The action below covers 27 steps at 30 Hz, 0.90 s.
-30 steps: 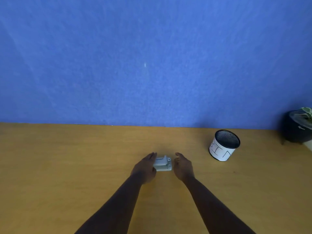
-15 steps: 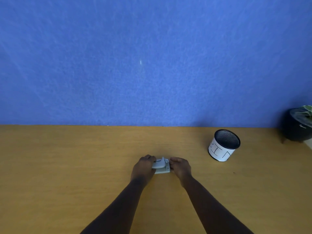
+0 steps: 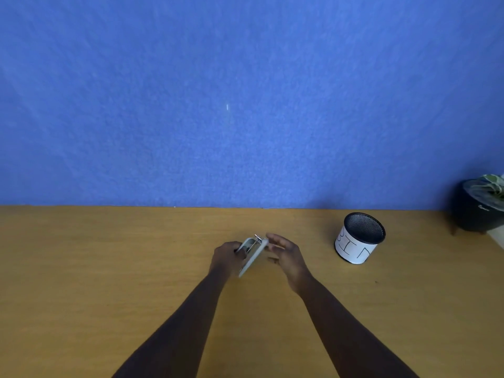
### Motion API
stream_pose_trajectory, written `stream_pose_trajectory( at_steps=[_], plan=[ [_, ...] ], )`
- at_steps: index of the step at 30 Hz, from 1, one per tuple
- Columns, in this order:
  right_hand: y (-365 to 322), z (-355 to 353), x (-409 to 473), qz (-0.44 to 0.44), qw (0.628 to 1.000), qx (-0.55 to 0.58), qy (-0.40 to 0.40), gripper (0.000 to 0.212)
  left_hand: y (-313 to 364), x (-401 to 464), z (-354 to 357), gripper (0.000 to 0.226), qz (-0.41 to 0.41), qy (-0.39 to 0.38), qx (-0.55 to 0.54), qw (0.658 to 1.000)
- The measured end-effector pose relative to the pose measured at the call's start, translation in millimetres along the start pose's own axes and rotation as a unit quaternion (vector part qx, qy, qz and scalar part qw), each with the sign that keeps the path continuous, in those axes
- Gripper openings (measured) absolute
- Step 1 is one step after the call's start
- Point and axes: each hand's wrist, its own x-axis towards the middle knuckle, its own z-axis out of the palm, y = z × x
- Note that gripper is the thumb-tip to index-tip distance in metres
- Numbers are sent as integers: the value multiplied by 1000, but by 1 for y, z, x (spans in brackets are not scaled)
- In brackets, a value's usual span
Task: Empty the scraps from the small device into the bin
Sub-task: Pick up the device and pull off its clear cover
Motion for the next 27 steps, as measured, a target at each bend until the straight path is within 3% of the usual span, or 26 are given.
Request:
stream_pose_trajectory(
  at_steps=[2,6,11,17,21,27],
  plan=[
    [-5,-1,-1,-22,1000,3,2,34,4,0,-2,22,-40,-7,-90,995],
    [-9,-2,-1,-6,998,-34,44,35,14,-9,-1,21,-106,-69,-300,946],
    [-13,3,-7,16,995,-97,-8,54,27,-14,2,16,-90,-108,-377,916],
    [-23,5,-9,-96,965,-237,61,47,34,-20,-1,24,-95,-142,-443,880],
    [-33,-1,-8,-133,939,-317,24,59,30,-16,-12,30,-127,-151,-551,811],
    [-59,-2,-11,-220,867,-430,-120,68,22,-15,-17,61,-148,-227,-631,727]
  ],
)
